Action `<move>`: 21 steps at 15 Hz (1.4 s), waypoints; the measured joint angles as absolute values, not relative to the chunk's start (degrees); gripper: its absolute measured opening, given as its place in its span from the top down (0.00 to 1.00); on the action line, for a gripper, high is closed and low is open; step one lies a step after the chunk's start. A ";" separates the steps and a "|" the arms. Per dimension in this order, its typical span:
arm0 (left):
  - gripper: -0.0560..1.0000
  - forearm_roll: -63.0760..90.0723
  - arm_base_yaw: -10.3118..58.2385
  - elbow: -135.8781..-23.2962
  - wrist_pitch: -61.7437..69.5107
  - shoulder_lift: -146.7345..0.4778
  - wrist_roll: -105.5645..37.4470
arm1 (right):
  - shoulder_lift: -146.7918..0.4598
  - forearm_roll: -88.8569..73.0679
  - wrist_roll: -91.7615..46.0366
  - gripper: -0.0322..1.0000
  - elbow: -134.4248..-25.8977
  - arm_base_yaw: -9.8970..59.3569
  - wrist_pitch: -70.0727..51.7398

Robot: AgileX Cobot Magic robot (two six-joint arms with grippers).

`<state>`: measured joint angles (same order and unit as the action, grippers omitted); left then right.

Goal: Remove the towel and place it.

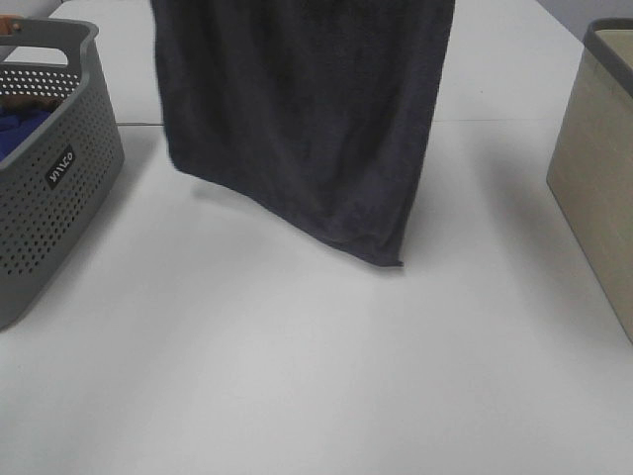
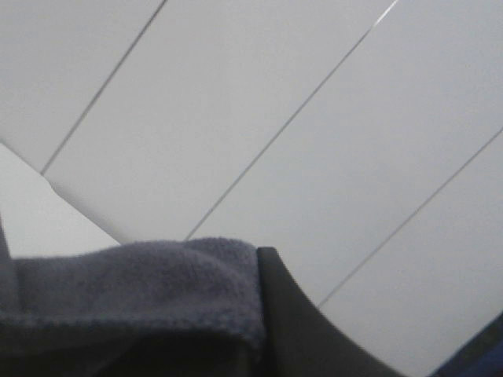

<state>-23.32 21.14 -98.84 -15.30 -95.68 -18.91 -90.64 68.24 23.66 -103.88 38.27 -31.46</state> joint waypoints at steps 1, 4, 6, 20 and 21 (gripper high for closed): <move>0.95 -23.32 21.03 -98.84 -17.36 -96.89 -20.17 | -90.70 68.24 24.98 0.96 -103.88 37.87 -28.76; 0.95 -21.26 20.63 -102.56 -20.74 -103.36 -23.89 | -93.39 68.30 29.11 0.96 -103.88 32.95 -20.86; 0.95 -20.91 20.51 -108.92 -21.20 -108.40 -25.55 | -95.57 68.35 32.60 0.96 -103.82 28.42 -15.24; 0.95 -16.50 15.81 -150.92 -13.01 -138.54 -25.78 | -119.29 59.42 38.90 0.96 -131.61 20.34 -7.79; 0.95 -16.44 15.81 -151.09 -11.63 -138.54 -25.04 | -119.29 57.87 38.90 0.96 -131.67 20.34 -10.26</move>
